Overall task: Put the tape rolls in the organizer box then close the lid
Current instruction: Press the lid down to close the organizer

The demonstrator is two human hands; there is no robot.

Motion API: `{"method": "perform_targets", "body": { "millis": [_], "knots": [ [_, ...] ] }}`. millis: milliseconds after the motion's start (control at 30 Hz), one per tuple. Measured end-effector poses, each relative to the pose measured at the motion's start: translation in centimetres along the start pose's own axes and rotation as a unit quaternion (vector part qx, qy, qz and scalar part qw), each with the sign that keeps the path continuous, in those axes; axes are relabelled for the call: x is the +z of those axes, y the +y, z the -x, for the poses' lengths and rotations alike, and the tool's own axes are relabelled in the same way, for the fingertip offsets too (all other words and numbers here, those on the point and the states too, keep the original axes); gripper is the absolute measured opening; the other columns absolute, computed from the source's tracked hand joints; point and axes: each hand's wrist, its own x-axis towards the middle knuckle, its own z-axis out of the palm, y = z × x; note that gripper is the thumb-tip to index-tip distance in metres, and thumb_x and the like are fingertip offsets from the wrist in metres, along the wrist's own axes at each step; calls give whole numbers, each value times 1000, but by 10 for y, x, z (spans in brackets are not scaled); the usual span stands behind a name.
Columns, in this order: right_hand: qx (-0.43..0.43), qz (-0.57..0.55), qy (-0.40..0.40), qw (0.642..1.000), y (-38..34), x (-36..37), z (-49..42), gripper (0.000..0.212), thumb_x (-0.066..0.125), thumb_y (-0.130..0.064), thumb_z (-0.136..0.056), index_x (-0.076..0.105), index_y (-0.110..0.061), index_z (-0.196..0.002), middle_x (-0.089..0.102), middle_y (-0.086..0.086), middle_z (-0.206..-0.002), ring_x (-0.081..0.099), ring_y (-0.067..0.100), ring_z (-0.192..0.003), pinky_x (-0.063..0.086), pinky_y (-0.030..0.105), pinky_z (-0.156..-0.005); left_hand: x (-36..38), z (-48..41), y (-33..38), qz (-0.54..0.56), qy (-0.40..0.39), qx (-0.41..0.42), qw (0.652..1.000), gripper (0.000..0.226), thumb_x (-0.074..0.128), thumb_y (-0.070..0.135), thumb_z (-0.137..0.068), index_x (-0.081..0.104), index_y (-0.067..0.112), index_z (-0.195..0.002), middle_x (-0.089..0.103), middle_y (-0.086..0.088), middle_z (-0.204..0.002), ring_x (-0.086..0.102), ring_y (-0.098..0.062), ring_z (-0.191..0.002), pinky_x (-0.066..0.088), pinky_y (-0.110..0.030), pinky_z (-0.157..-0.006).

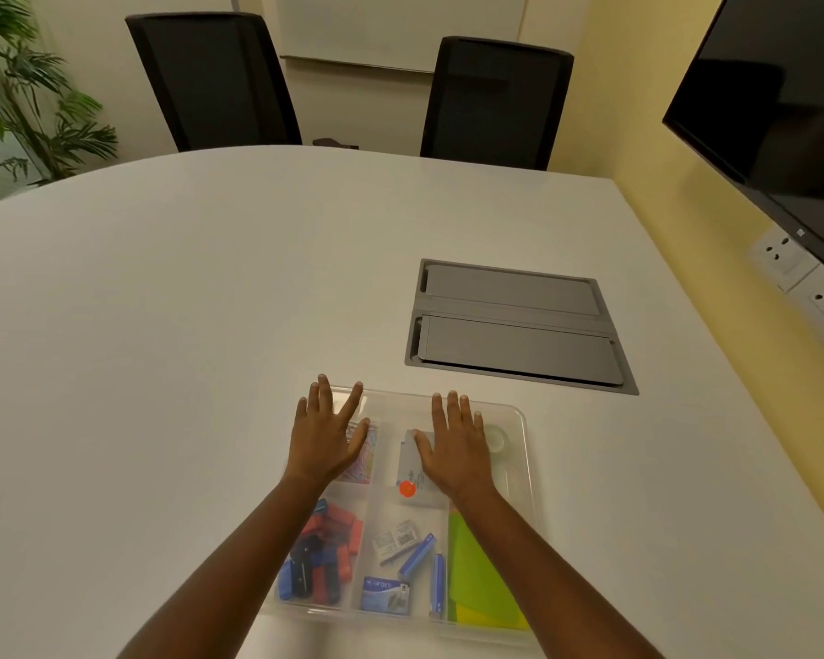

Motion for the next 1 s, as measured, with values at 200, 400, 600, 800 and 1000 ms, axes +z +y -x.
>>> {"method": "perform_targets", "body": {
  "millis": [200, 400, 600, 800, 1000],
  "knots": [
    [0, -17, -43, 999, 1, -9, 0, 71, 13, -53, -86, 1, -16, -145, 1, 11, -157, 0, 27, -145, 4, 41, -119, 3, 1, 1, -2, 14, -1, 1000, 79, -2, 61, -87, 48, 16, -129, 51, -30, -129, 51, -48, -115, 43, -60, -88],
    [-8, 17, -42, 999, 23, -12, 15, 62, 21, -47, -96, 1, -13, -145, -3, 13, -157, 0, 26, -145, 4, 42, -118, 2, 12, 0, -17, 9, 5, 1000, 80, -2, 57, -89, 52, 9, -125, 55, -27, -126, 54, -45, -112, 44, -60, -86],
    [32, -4, 24, 999, 47, -5, 71, 84, -11, -47, -92, 59, -6, -117, 64, 17, -122, 62, 27, -111, 52, 35, -88, 12, 55, -2, 2, 46, 24, 999, 64, 0, 43, -95, 45, 6, -121, 64, -23, -117, 63, -39, -102, 50, -55, -79],
    [-4, -4, 33, 999, 42, 16, 117, 63, -1, -46, -95, 44, -13, -125, 63, 12, -125, 37, 24, -123, -2, 24, -114, 28, 113, -1, 17, 80, 69, 994, 58, 3, 48, -95, -1, 16, -143, 54, -19, -130, 42, -31, -128, -8, -28, -113],
    [-67, 9, 0, 998, 38, 22, 141, 71, 10, -64, -89, 44, -15, -128, 53, 13, -135, 27, 21, -127, -4, 29, -110, 47, 152, -2, 19, 74, 156, 985, 75, 17, 68, -86, -6, 26, -143, -24, 8, -152, -20, -12, -139, -11, -31, -110]
  ]
}}
